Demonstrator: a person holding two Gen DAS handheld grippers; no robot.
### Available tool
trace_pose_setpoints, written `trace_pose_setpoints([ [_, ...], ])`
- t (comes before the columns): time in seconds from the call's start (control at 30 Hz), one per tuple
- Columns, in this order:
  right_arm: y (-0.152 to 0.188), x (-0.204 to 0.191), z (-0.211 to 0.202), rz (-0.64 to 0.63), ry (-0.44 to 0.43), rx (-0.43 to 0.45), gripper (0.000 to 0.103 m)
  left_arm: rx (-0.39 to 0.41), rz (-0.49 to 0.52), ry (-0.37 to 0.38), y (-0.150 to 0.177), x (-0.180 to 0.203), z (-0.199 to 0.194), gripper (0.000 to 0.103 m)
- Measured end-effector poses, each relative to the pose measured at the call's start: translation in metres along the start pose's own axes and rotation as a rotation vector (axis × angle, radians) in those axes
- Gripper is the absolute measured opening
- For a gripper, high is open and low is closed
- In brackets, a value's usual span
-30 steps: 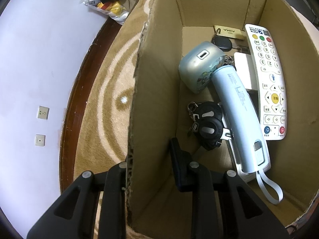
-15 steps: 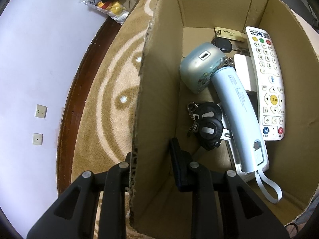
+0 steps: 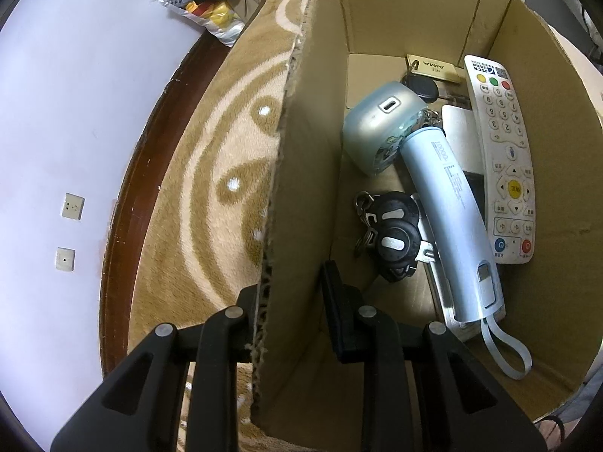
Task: Organize rigid objects
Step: 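Carry the white charger over the box and release it with the right gripper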
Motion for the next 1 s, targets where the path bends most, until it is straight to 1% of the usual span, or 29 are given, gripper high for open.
trace_pose_setpoints([
  [0.17, 0.004, -0.012, 0.009, -0.047, -0.015, -0.017, 0.055, -0.001, -0.006, 0.010, -0.001, -0.003, 0.000, 0.024],
  [0.3, 0.007, -0.022, 0.030, -0.095, 0.002, -0.046, 0.055, 0.005, -0.009, 0.019, 0.001, -0.006, 0.000, 0.024],
  [0.37, 0.010, -0.021, 0.037, -0.087, -0.006, -0.067, 0.055, 0.003, -0.020, 0.034, 0.002, -0.008, -0.001, 0.024],
  [0.57, 0.019, -0.021, 0.049, -0.101, -0.009, -0.113, 0.055, -0.003, -0.024, 0.039, 0.000, -0.009, 0.002, 0.024],
  [0.83, 0.021, -0.023, 0.051, -0.130, -0.004, -0.126, 0.055, -0.005, -0.012, 0.027, -0.002, -0.004, 0.002, 0.024],
  [0.93, 0.022, -0.027, 0.049, -0.171, 0.031, -0.127, 0.055, -0.005, -0.017, 0.028, -0.002, -0.004, 0.001, 0.024],
  [1.0, 0.023, -0.029, 0.045, -0.189, 0.041, -0.108, 0.056, -0.002, -0.013, 0.018, -0.001, -0.003, 0.000, 0.024],
])
Point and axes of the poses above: each gripper's, at about its wrist camera, not at the fingertips, and z roughly the way its jaws point, x to its right, y to its underside, the point moved 1 cm from there along z, roughly the way its jaws point, and after that the axes turned 3 degrees about y, right-handed, at the moved point
